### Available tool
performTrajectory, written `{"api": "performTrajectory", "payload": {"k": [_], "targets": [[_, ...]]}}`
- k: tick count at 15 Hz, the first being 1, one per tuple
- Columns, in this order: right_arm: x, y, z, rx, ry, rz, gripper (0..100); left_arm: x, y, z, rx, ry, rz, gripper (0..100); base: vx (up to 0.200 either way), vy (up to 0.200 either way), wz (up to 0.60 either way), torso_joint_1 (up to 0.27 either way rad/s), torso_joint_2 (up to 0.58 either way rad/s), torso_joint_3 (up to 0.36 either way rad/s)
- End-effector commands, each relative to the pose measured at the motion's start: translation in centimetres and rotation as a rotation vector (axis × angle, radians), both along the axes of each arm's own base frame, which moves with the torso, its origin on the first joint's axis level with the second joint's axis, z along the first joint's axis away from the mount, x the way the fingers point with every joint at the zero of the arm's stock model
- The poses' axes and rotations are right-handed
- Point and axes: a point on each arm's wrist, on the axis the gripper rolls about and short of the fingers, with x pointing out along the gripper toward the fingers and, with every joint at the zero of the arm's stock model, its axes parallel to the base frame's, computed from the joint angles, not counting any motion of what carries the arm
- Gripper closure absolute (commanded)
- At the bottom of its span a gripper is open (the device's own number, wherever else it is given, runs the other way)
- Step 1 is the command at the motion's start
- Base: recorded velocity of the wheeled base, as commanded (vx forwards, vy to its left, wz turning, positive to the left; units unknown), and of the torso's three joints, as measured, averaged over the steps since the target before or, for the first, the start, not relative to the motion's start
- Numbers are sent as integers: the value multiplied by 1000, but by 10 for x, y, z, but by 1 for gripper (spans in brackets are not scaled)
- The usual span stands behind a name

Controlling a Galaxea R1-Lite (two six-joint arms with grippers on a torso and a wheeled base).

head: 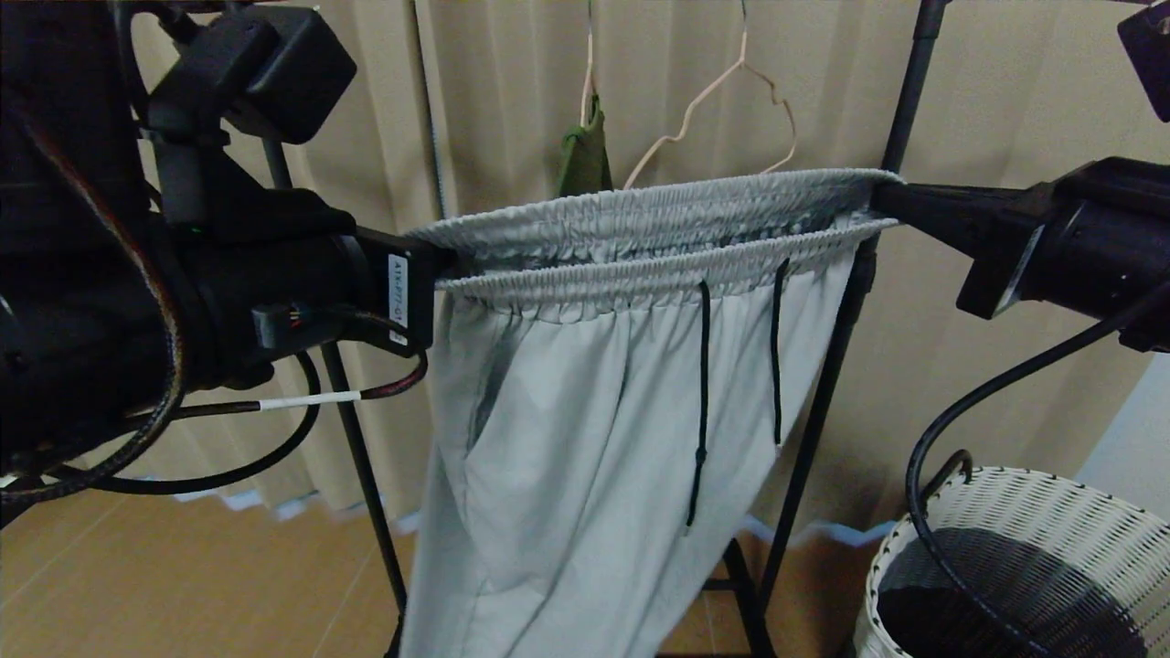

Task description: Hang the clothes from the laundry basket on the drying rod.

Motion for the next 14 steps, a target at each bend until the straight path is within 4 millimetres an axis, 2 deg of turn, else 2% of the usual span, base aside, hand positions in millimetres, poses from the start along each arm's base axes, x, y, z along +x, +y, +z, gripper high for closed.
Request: {"api": "performTrajectory", "payload": {"k": [1,6,9,14], "targets": [[2,-3,-1,-1,1,-17,100,1,-6,-2,0,1,-18,100,0,0,0,0,0,0],[1,-5,0,5,-4,-28,100,7,-21,-2,-24,-28,-38,100,0,0,0,0,0,0],[5,-12,-1,3,0,-58,100,9,-22,-3,-23,-32,-35,100,0,0,0,0,0,0],[6,-13,-2,2,6,-58,100,14,-26,0,-30,-39,-32,100,0,0,0,0,0,0]]}}
